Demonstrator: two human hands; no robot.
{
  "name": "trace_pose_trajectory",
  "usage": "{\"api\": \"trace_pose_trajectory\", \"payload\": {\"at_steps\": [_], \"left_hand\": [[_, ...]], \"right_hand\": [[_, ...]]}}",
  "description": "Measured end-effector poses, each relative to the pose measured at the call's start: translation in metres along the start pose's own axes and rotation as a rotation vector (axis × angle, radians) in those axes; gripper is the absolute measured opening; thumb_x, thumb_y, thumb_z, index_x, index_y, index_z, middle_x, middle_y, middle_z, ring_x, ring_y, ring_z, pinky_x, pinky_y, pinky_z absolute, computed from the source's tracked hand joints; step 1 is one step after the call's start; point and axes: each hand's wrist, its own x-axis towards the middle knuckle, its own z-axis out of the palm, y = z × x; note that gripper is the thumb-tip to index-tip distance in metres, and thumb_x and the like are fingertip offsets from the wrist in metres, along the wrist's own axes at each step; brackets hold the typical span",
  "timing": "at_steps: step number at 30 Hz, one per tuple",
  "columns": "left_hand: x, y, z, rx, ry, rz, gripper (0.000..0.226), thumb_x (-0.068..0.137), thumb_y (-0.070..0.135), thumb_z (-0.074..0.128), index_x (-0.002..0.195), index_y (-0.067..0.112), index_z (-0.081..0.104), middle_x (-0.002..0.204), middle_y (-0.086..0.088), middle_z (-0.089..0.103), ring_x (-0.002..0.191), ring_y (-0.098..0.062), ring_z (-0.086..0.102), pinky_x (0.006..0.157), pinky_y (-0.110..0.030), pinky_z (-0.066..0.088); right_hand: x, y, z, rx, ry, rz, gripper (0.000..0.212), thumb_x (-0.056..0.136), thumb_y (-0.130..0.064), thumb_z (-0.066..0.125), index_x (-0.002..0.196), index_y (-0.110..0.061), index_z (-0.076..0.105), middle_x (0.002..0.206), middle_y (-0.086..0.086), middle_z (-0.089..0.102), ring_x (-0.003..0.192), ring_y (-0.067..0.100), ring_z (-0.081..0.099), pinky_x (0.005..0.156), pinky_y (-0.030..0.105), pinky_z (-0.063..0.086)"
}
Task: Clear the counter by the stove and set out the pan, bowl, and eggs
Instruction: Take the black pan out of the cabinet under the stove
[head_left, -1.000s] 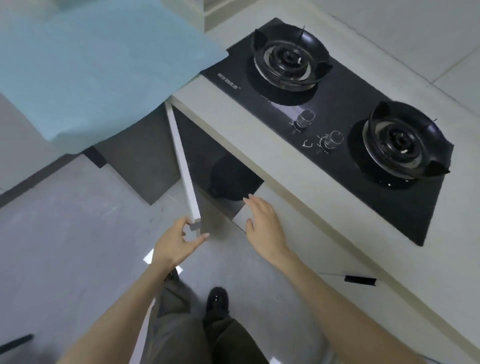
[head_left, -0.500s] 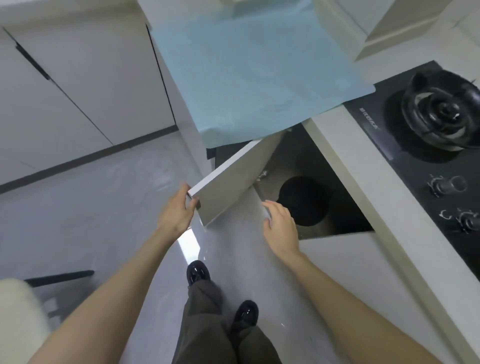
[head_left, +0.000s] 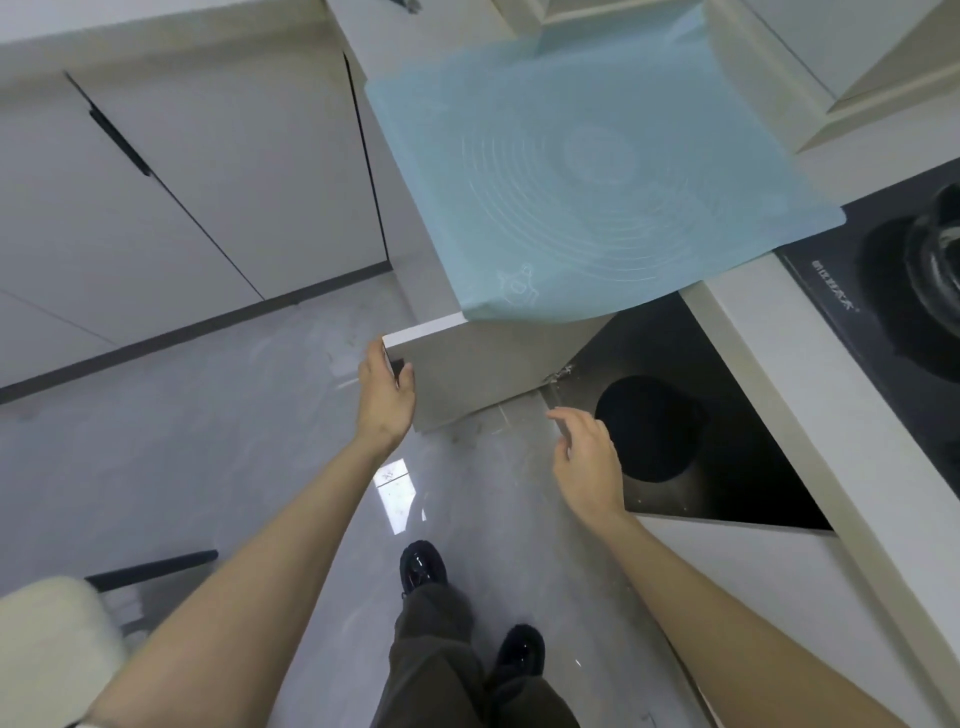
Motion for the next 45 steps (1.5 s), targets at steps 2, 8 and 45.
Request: {"api": "trace_pose_trajectory", "payload": {"at_steps": [2,8,45], "left_hand": [[-0.01,0.001,0.008,-0.055,0.044,-0.008,0.048,0.095,0.013,0.046,0.138,0.022,0.026,0.131,-0.006,0.043,0.103,-0.026,0.056,0.094,-0.041,0.048],[-0.049,-0.009,0.054,-0.149,0.168,-0.165,0.052,0.092,0.012,0.049,0.139,0.018,0.025,0.124,-0.008,0.046,0.079,-0.013,0.053,0.072,-0.029,0.045],[0.137,-0.302,0.452,-0.11,-0.713,-0.241,0.023,0.097,0.015,0.042,0.12,0.02,0.045,0.12,-0.004,0.054,0.102,-0.025,0.058,0.095,-0.038,0.046]], "right_hand": [[0.0,0.007,0.0,0.009,-0.034,0.017,0.042,0.088,0.003,0.046,0.123,-0.016,0.057,0.126,-0.001,0.057,0.116,0.019,0.049,0.094,0.033,0.045],[-0.003,0.055,0.008,0.03,-0.131,0.152,0.039,0.093,-0.005,0.049,0.13,-0.016,0.052,0.134,0.0,0.052,0.123,0.017,0.048,0.095,0.032,0.048],[0.131,0.458,0.341,-0.226,-0.192,0.359,0.084,0.087,-0.002,0.05,0.153,-0.013,-0.002,0.161,0.003,0.003,0.148,0.023,0.0,0.121,0.034,0.009]]}}
